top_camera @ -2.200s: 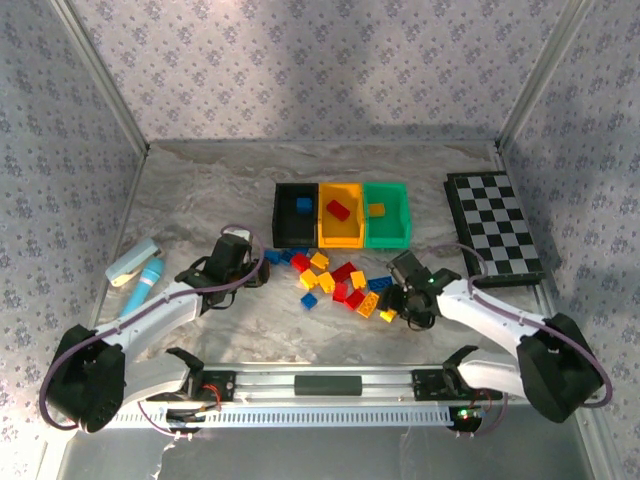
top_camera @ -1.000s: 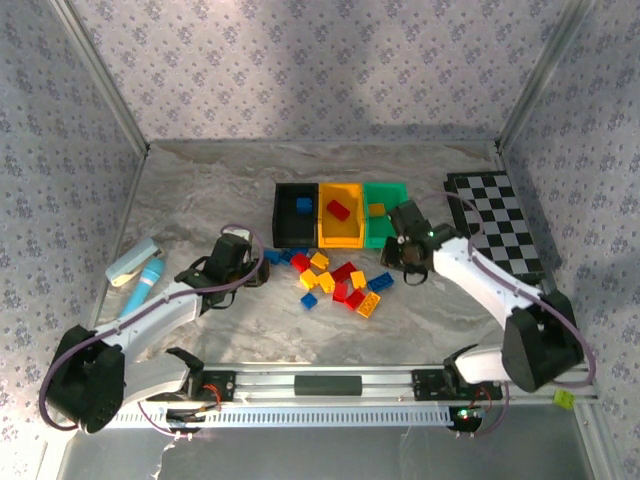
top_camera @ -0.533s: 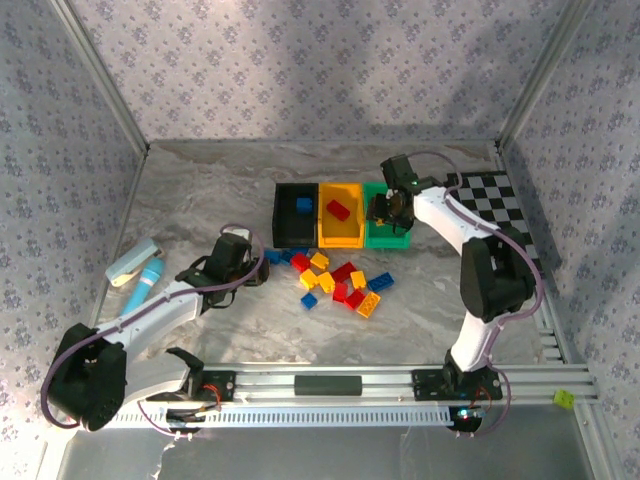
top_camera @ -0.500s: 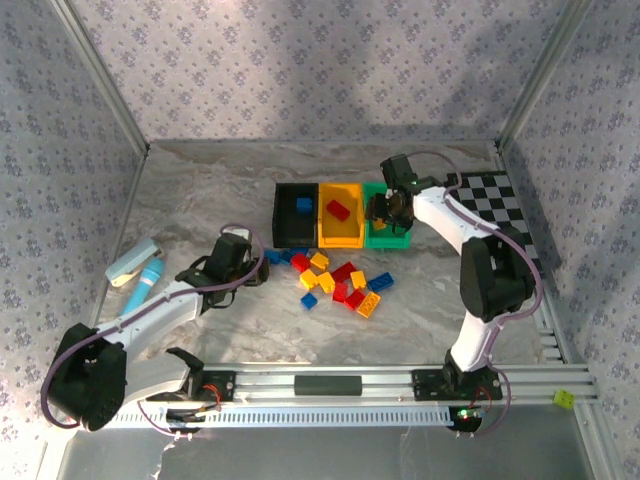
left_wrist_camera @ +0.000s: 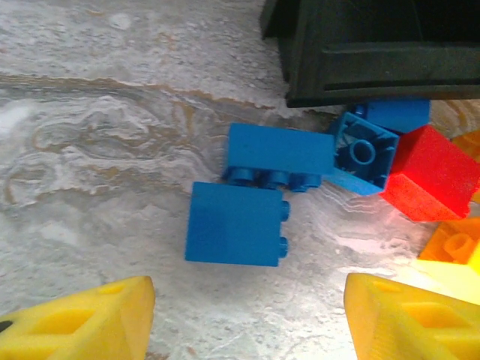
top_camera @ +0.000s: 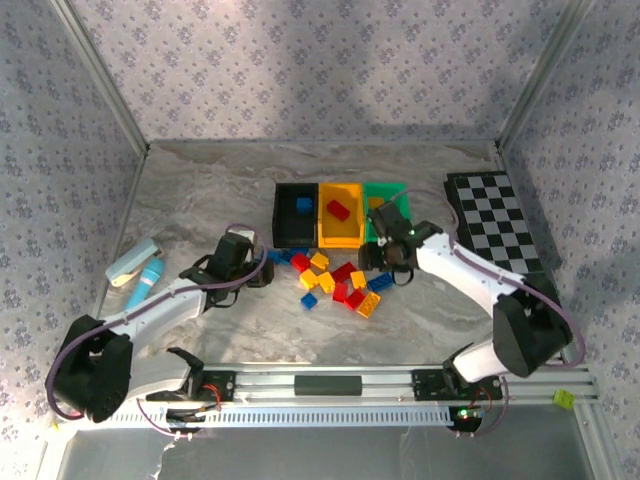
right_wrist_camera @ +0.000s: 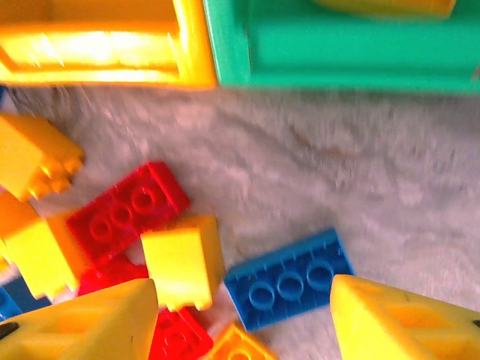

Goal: Sort the legos into containers by color
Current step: Place the lego in the container, then pick up the lego from the center of the table.

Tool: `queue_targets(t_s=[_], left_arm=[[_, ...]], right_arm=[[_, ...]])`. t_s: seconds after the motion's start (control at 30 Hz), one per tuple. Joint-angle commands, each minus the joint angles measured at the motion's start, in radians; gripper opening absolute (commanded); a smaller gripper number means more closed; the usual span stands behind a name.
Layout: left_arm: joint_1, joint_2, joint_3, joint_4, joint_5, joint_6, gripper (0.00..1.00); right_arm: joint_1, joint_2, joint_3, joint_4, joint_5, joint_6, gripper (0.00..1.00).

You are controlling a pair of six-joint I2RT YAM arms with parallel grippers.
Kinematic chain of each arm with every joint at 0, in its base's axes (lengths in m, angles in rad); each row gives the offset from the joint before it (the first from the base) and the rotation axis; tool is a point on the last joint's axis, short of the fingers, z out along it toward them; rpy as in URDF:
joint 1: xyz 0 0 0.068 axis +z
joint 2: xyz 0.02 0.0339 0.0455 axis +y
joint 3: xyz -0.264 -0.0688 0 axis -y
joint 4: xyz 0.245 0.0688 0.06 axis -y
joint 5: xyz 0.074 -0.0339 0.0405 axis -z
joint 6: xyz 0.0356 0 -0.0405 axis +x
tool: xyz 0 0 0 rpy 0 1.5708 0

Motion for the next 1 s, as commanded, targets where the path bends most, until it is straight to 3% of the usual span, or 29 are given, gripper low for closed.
queue_targets(t_s=[0.0, 0.13, 0.4, 0.7, 0.97], left_arm=[[-0.003, 0.019, 0.018, 0.055, 0.091, 0.022, 0.67], [-0.033, 0.045, 0.02, 0.098, 0.175, 0.049, 0.67], [-0.151, 0.214, 0.134, 0.085, 0.185, 0.055, 0.68], [-0.241, 0.473, 0.372, -0.1, 0.182, 0.096, 0.69], [-0.249, 0.535, 0.432, -0.195, 0.119, 0.124, 0.64]], right_arm=[[0.042, -0.041, -0.071, -0.048, 0.007, 0.072, 0.64], [0.066, -0.069, -0.128, -0.057, 0.055, 0.107, 0.64], [0.058, -0.093, -0.176, 0.003, 0.068, 0.112, 0.64], [0.025, -0.118, -0.222, 0.061, 0.052, 0.097, 0.64], [-0.019, -0.191, -0.285, 0.082, 0.036, 0.091, 0.64]])
